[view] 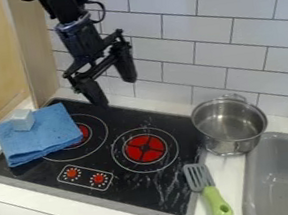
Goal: Placed the silver pot in beween the right and left burner.
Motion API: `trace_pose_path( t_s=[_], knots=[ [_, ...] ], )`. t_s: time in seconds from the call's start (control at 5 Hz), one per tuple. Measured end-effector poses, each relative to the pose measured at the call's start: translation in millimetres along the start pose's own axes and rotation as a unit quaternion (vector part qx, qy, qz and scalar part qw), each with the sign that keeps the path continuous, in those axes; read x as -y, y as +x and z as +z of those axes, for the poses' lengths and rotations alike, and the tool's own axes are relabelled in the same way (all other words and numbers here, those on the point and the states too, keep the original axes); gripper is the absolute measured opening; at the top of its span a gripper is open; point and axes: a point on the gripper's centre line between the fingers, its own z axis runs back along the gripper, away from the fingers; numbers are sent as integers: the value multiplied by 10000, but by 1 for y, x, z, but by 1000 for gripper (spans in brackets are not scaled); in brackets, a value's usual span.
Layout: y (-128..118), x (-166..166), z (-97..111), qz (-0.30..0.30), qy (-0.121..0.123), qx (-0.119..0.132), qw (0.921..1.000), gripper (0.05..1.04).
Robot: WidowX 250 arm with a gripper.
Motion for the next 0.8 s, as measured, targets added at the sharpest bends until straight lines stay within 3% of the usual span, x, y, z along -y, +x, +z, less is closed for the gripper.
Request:
trace_pose_path(
  t_s=[0.2,0.4,0.8],
  knots=[
    [-20,12,-8,-835,7,-147,9964,999],
    [-36,19,-15,-1551,140,-168,9877,999],
    [-50,42,-32,-2504,78,296,9677,999]
  ],
)
